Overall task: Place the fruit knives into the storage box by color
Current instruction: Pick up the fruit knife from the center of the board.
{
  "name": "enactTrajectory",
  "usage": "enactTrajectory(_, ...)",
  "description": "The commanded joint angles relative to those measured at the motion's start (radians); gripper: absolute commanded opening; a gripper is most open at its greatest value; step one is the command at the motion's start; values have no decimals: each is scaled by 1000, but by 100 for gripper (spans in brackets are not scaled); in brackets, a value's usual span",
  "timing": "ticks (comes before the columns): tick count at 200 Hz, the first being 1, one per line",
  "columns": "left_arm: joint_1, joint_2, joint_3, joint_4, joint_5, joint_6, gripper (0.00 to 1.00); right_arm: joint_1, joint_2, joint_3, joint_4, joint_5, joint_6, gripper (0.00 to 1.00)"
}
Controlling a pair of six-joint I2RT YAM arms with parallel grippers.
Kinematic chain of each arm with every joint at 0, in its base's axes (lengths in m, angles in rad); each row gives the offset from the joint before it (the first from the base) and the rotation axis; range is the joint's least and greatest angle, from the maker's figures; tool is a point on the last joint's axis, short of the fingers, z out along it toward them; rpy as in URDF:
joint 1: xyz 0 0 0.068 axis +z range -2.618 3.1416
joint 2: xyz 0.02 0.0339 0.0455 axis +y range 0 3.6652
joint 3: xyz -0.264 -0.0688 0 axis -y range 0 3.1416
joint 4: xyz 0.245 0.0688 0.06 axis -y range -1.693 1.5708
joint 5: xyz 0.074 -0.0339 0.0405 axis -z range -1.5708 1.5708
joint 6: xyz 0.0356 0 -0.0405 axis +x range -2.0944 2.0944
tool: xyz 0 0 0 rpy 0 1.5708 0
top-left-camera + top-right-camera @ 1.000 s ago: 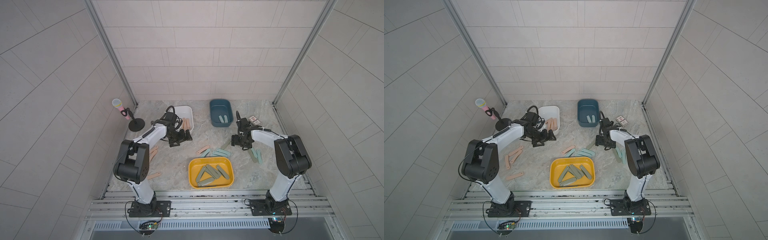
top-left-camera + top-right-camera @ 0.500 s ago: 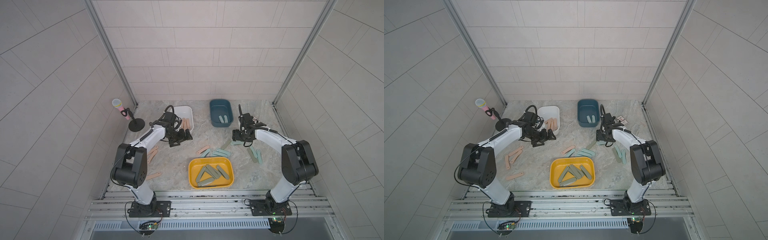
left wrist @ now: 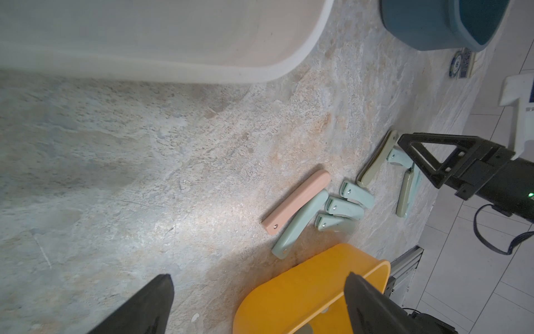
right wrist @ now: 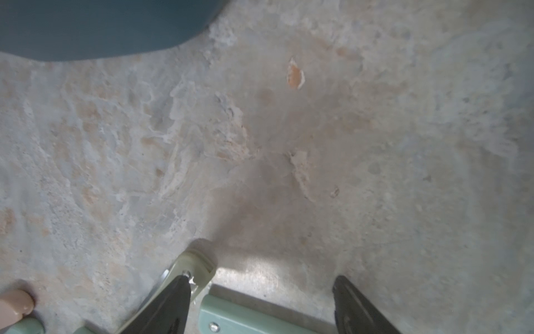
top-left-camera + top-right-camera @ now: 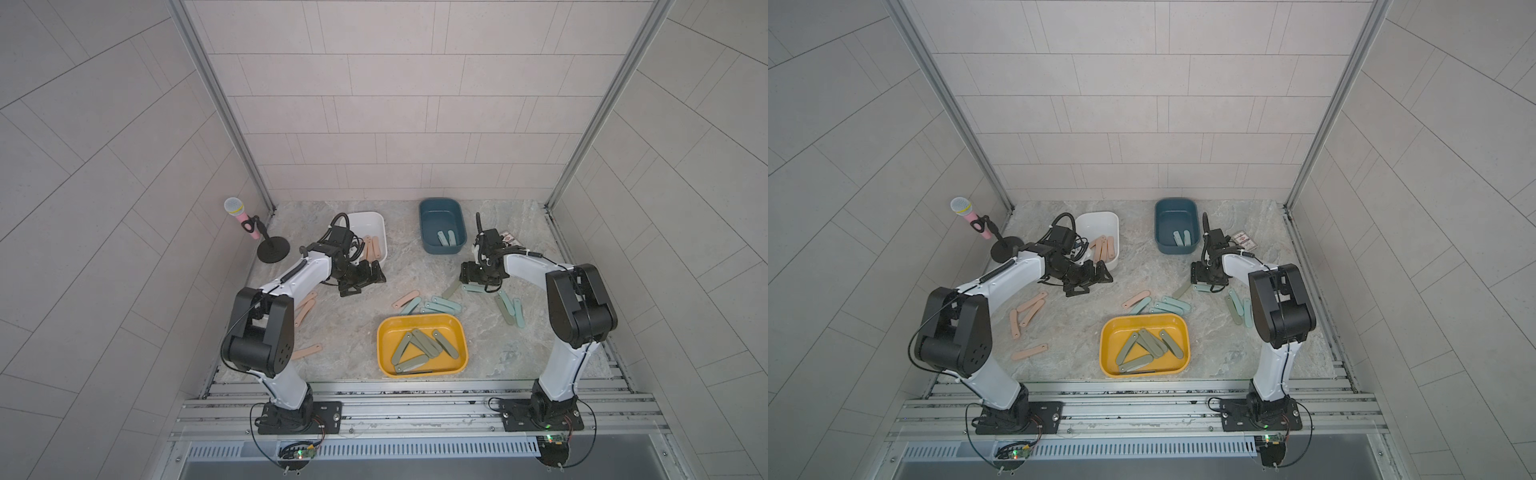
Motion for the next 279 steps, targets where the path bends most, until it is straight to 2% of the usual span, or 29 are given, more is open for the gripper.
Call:
enactTrajectory(1,-5,-33,-8,4,14,8,100,3,-61,-73,-65,-13,-7,79)
enactTrajectory(65,-5,-54,-27,10,28,12,100,73,-206,-217,-112,85,5,77)
enactTrajectory(109,-4,-57,-34,12,33,10,100,157,-138,-149,-156,204,14,64)
enactTrajectory(134,-5,-56,-35,4,27,16,100,170,-109,-138,-166,260,29,53)
enactTrajectory(207,-5,-54,-21,-34,-12,37,100,180,-92,-146,-150,299,79,29)
enactTrajectory(239,-5,-54,-6,-53,-18,39,100,180,-150,-169,-151,294,103,23)
enactTrajectory(279,-5,-53,-6,-71,-35,46,100,177,-234,-186,-177,305,117,21)
